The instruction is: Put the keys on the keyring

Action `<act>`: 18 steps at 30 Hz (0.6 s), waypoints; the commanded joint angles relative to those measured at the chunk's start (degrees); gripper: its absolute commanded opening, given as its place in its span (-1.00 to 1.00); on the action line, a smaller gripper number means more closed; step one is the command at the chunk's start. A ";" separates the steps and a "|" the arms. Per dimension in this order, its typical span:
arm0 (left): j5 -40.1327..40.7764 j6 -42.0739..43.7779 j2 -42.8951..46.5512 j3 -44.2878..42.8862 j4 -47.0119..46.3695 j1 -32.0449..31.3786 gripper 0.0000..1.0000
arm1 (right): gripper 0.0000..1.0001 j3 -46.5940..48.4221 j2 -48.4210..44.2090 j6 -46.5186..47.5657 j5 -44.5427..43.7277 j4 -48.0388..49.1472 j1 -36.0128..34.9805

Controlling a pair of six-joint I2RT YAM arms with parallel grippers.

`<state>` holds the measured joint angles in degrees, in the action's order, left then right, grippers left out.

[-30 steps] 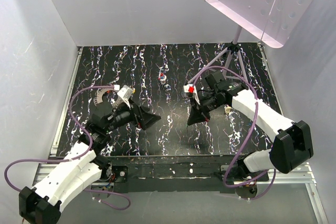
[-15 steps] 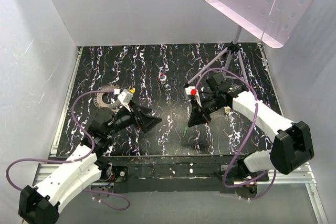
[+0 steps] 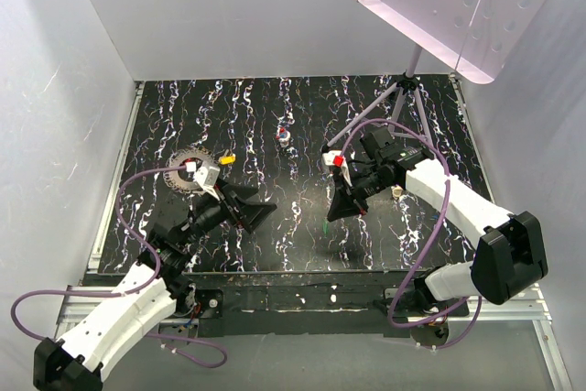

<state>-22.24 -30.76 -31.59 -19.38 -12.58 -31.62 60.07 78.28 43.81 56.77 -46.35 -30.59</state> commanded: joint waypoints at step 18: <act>-3.24 2.11 -3.30 -0.93 -0.25 -0.20 0.97 | -0.97 0.48 -1.02 4.26 2.20 -1.90 0.44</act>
<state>-23.05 -30.33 -34.72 -17.96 -13.67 -31.62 60.07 78.28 45.50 56.86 -46.65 -30.39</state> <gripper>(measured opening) 0.982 0.023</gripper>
